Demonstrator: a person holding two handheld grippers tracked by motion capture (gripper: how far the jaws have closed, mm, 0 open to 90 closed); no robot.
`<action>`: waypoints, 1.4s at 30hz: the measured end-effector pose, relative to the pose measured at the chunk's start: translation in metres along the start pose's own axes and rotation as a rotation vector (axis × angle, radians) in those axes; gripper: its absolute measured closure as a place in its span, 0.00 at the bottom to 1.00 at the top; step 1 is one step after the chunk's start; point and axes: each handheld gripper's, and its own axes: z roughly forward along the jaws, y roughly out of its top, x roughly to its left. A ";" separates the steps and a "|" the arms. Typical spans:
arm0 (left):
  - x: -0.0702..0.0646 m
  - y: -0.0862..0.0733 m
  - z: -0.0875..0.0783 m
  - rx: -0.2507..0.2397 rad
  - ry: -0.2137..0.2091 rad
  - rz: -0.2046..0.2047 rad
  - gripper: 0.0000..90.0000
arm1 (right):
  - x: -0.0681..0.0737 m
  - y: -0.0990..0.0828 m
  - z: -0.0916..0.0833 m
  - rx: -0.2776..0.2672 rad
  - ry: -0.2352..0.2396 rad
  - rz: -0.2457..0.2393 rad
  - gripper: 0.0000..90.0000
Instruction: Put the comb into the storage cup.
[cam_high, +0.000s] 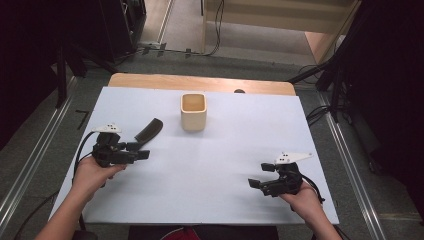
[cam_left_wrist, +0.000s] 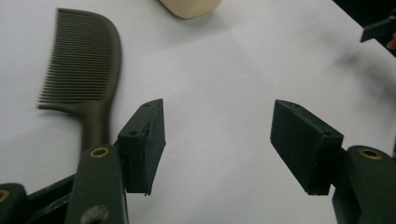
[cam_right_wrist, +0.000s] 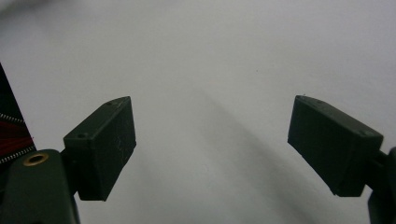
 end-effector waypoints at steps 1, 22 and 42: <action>-0.006 -0.003 0.001 0.004 -0.009 0.015 0.39 | 0.000 0.000 0.000 0.000 -0.001 0.002 0.15; -0.036 -0.031 -0.001 0.022 -0.026 0.111 0.33 | 0.000 -0.001 0.001 -0.007 -0.009 -0.001 0.15; -0.024 -0.014 -0.014 -0.010 -0.021 0.129 0.26 | -0.001 -0.001 0.002 0.004 -0.004 0.003 0.15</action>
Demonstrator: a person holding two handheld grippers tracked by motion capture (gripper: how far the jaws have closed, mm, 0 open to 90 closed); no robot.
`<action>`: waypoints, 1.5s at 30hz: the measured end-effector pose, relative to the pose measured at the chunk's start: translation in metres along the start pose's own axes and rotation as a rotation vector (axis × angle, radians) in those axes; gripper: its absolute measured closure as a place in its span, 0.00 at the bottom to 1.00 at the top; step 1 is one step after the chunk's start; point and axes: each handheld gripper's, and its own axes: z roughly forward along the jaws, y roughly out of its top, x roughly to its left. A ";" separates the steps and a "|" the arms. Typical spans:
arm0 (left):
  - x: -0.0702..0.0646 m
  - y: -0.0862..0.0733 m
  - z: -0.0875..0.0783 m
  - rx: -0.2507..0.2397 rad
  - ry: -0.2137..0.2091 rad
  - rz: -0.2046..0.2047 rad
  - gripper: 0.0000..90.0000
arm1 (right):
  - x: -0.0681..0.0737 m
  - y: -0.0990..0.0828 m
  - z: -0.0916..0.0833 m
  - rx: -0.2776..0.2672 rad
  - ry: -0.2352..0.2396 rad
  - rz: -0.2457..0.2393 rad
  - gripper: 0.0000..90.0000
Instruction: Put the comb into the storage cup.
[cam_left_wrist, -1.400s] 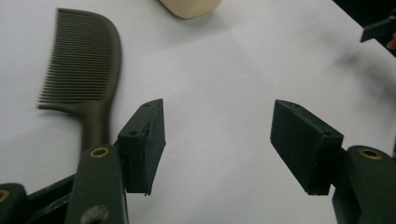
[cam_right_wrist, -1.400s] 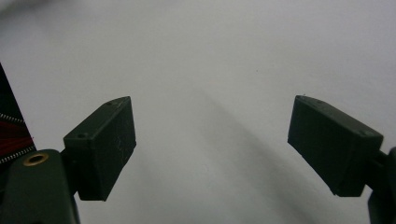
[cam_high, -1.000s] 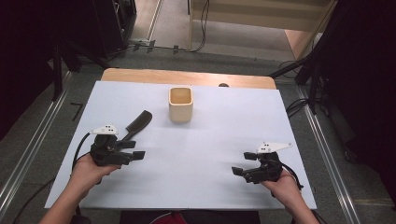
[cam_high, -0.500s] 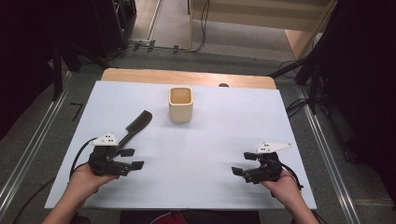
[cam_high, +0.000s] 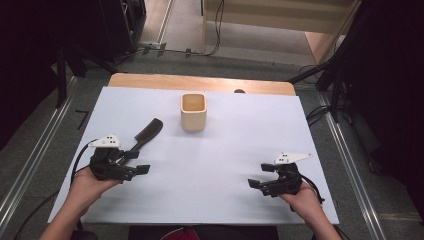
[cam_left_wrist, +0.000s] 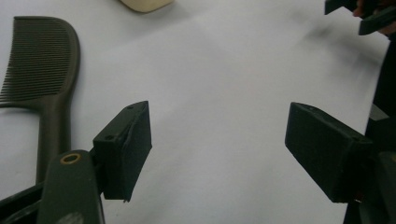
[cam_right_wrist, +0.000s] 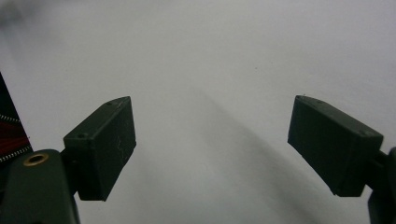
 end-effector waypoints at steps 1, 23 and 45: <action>0.004 0.003 0.000 -0.001 0.005 -0.019 0.26 | 0.000 0.000 0.000 0.001 0.001 0.001 0.15; 0.048 0.025 -0.009 -0.016 0.086 -0.050 0.27 | 0.000 0.000 -0.001 0.000 -0.004 0.008 0.15; 0.059 0.004 0.001 0.046 0.175 -0.111 0.33 | 0.000 0.000 -0.002 -0.006 -0.007 0.006 0.15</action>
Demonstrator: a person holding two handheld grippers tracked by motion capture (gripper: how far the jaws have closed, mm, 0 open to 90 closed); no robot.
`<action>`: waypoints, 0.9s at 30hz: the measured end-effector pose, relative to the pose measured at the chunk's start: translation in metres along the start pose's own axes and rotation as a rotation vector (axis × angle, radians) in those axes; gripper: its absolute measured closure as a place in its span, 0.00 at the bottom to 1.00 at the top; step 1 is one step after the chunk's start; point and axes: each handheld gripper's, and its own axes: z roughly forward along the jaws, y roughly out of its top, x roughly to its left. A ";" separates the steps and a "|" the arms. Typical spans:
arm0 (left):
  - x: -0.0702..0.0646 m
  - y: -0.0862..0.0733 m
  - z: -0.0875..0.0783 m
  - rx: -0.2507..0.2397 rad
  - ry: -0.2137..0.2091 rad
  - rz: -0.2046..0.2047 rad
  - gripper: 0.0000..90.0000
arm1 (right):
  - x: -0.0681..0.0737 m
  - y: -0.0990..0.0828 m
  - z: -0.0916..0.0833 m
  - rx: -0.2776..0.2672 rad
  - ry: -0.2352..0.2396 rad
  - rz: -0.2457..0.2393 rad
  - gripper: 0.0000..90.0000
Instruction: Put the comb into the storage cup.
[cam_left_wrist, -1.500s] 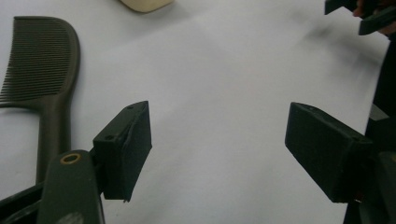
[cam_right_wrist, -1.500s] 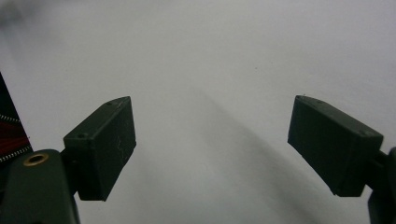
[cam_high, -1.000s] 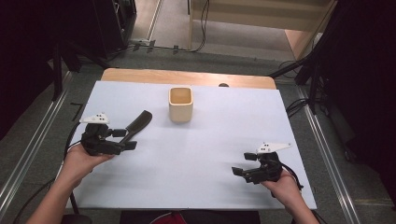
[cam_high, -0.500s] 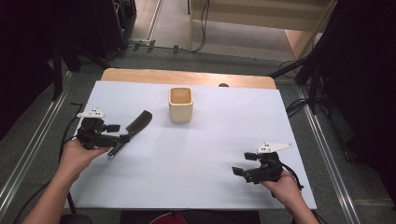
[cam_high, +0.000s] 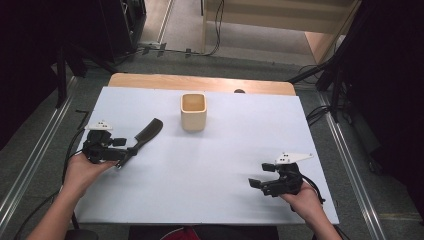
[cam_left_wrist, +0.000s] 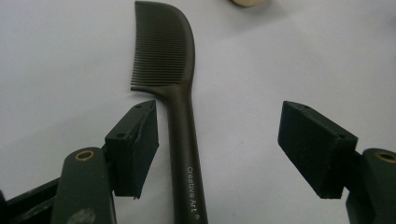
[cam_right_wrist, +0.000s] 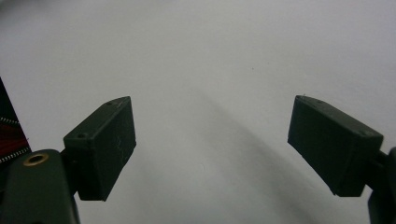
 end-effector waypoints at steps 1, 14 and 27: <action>0.000 -0.001 0.001 0.010 0.000 -0.007 0.33 | 0.000 0.000 0.000 0.002 0.000 -0.001 0.15; 0.004 -0.009 0.007 0.064 0.016 -0.039 0.34 | 0.000 0.000 0.000 0.004 -0.002 -0.006 0.15; 0.003 -0.017 0.018 0.115 0.060 -0.034 0.37 | 0.001 0.000 0.000 0.003 -0.004 -0.008 0.15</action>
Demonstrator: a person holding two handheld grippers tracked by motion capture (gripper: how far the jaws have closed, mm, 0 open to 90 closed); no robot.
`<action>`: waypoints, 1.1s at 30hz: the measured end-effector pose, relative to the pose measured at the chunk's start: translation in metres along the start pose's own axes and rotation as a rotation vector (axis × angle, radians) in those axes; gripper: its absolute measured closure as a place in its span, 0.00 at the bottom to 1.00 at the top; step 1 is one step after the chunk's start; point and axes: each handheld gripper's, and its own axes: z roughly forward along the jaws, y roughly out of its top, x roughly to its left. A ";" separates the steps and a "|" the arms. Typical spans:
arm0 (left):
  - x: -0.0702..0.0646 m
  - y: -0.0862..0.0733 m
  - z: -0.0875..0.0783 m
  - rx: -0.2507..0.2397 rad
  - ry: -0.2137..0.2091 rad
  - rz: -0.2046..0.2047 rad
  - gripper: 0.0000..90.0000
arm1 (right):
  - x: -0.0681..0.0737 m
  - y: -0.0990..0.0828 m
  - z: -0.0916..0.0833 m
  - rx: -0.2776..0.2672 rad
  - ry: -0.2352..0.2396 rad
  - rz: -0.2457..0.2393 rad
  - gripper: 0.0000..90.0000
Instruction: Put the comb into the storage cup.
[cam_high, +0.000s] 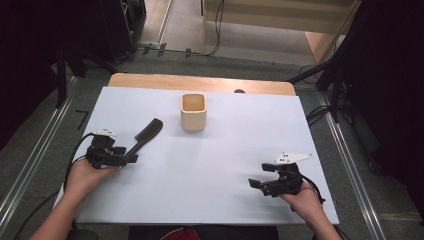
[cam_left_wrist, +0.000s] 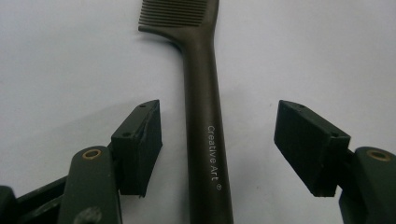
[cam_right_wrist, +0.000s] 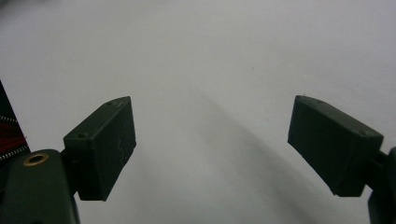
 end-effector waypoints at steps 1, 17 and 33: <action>-0.001 0.000 0.001 -0.005 0.002 0.000 0.39 | 0.000 0.000 0.000 0.001 0.000 0.001 0.15; -0.023 -0.007 0.007 -0.023 0.196 0.069 0.69 | 0.001 0.000 0.000 0.001 0.000 0.001 0.15; -0.020 -0.006 0.006 -0.026 0.185 0.016 0.81 | 0.000 0.000 0.000 0.002 -0.001 0.001 0.15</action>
